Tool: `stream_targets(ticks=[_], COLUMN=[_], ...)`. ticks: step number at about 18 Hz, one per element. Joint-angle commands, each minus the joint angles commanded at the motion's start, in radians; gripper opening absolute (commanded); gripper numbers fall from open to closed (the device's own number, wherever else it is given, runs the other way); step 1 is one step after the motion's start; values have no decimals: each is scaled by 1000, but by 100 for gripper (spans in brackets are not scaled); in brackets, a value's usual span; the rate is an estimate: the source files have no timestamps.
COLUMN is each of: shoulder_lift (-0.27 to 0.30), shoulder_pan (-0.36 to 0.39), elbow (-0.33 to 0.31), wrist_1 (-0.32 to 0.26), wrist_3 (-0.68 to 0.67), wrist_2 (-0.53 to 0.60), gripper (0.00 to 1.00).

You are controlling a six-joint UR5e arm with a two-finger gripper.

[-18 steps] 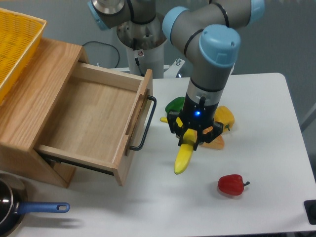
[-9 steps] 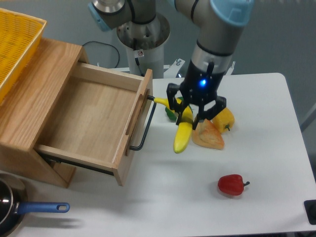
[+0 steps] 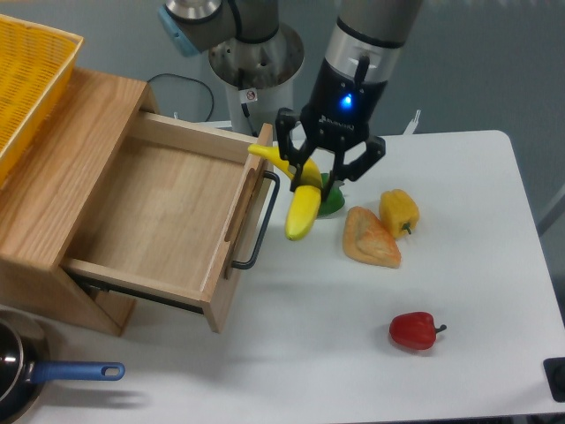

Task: Place the banana in the top drawer
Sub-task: 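Lift the banana and carry it toward the open wooden drawer, then move the held banana over the drawer and lower it inside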

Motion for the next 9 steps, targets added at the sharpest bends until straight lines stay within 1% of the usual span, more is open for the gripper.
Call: stream_targets(ticks=[5,9], shoulder_lift=[14,8], shoulder_pan=[-35,-80], elbow=[-15,-22], wrist_1=[5,6], wrist_3=[-9,-21], wrist_2=[-2,8], gripper=[37,37])
